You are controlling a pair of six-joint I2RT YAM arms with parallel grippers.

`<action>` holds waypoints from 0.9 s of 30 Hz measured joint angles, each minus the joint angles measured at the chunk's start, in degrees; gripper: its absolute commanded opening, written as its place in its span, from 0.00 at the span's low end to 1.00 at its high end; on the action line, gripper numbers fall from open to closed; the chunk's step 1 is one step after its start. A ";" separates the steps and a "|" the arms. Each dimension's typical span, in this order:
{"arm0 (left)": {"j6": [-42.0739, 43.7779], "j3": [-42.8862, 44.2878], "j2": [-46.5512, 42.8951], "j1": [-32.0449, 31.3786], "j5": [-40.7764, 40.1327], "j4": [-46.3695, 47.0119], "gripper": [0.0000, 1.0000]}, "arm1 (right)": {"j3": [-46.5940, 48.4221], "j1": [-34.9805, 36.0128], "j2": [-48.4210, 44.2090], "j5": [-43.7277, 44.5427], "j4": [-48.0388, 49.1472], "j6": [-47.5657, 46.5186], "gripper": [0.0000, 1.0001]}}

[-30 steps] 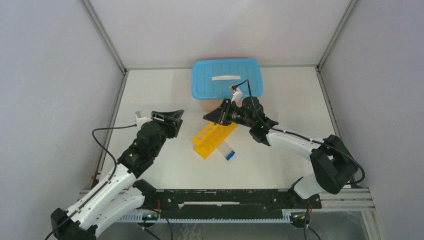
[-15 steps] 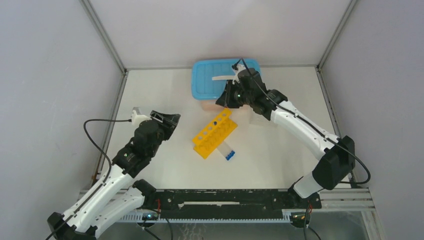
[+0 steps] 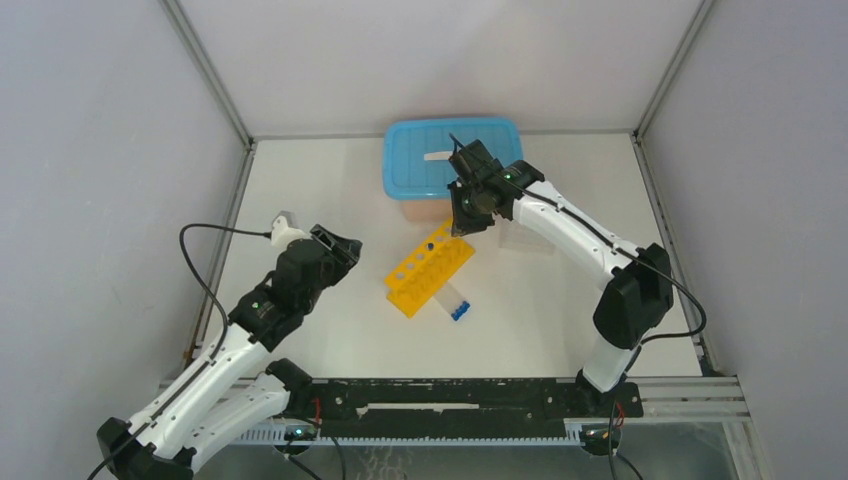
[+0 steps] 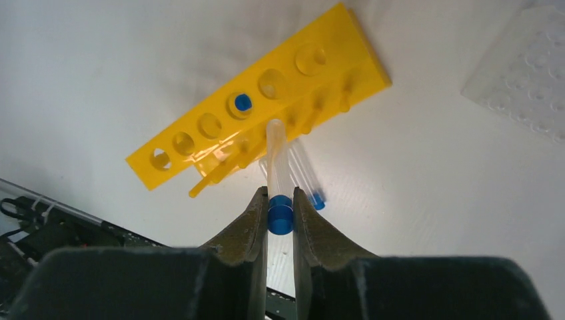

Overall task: Organize the chemistry lab equipment
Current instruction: Insert the test tube into the slot of the test tube rack.

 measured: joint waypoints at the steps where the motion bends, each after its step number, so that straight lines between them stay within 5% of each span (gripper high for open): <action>1: 0.26 0.00 0.00 0.00 0.00 -0.04 0.57 | 0.42 0.22 0.33 0.55 -0.76 -0.26 0.08; 27: 2.10 0.00 0.04 0.00 -0.04 -1.20 0.57 | 19.78 2.54 15.02 5.55 -10.23 -4.72 0.08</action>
